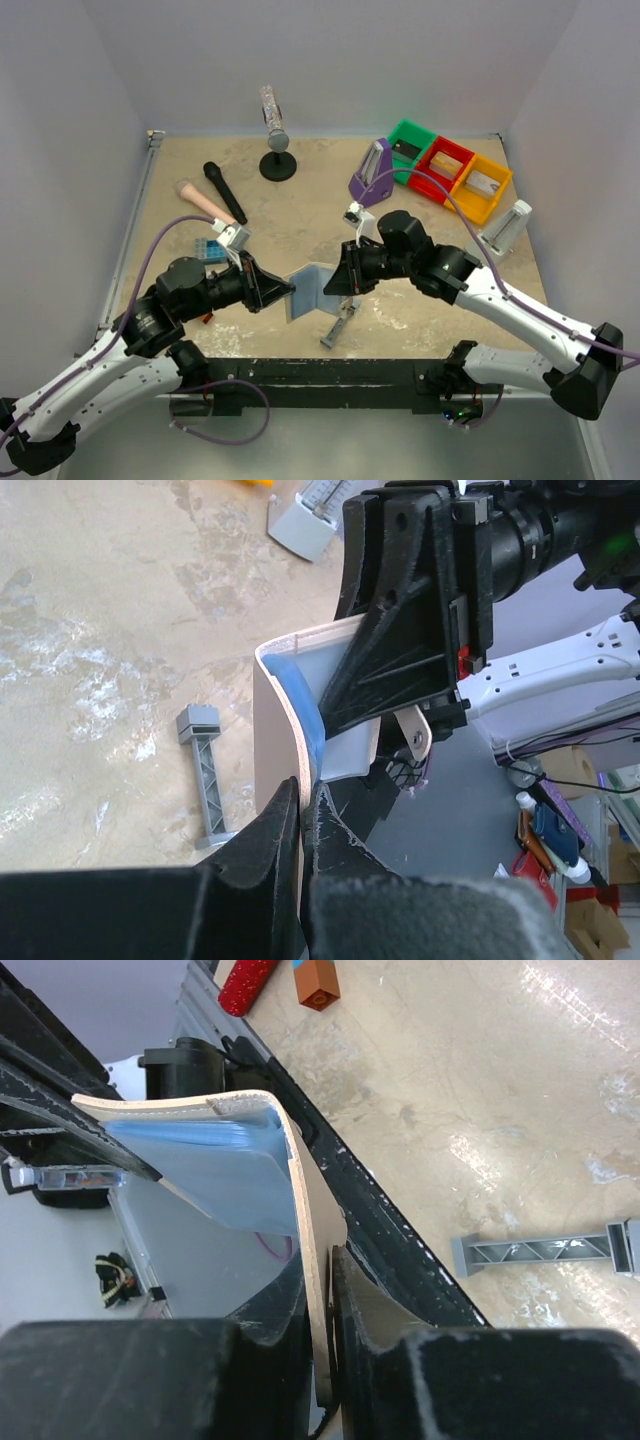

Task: Take the credit cards out of the card holder
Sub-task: Open the card holder.

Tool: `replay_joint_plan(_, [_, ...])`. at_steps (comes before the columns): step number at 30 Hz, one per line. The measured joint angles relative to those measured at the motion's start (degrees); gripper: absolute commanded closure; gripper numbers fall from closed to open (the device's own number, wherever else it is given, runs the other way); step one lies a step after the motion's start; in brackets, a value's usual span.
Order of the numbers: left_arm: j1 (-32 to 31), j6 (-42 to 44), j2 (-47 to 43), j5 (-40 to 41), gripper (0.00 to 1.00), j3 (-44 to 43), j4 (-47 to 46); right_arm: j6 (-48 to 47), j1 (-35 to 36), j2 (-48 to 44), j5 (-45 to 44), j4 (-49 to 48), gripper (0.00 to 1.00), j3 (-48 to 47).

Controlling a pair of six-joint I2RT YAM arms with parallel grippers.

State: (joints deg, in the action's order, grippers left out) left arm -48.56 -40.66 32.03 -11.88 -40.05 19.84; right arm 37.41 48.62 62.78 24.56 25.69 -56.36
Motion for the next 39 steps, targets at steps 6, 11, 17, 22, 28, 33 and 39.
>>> replay_joint_plan(6, [0.0, 0.0, -1.1, -0.6, 0.93, 1.0, -1.7, -0.6, 0.0, -1.5, 0.1, 0.3, 1.0, 0.0])
replay_joint_plan(11, [0.0, 0.1, -1.2, -1.2, 0.84, 1.5, -3.1, -0.6, 0.0, -2.3, 0.6, 0.0, 1.0, 0.1])
replay_joint_plan(17, [0.0, 0.9, -1.4, -1.4, 0.66, 1.5, -3.2, -0.3, 0.0, -2.4, 2.0, -1.5, 1.0, 1.2])
replay_joint_plan(22, [0.0, 1.1, -1.5, -1.6, 0.7, 1.6, -4.2, -0.2, 0.0, -2.4, 2.6, -2.8, 1.0, 1.7])
replay_joint_plan(28, [0.0, 1.4, -2.1, -2.4, 0.9, 2.7, -5.7, 0.3, -0.3, -2.7, 3.8, -4.4, 1.0, 2.7])
replay_joint_plan(33, [0.0, 1.5, -3.6, -2.5, 0.89, 3.6, -6.0, 1.2, -0.9, -3.1, 5.1, -5.3, 1.0, 3.6])
replay_joint_plan(39, [0.0, 1.6, -4.5, -2.7, 0.74, 3.9, -6.9, 1.7, -0.9, -3.2, 5.5, -6.7, 1.0, 3.9])
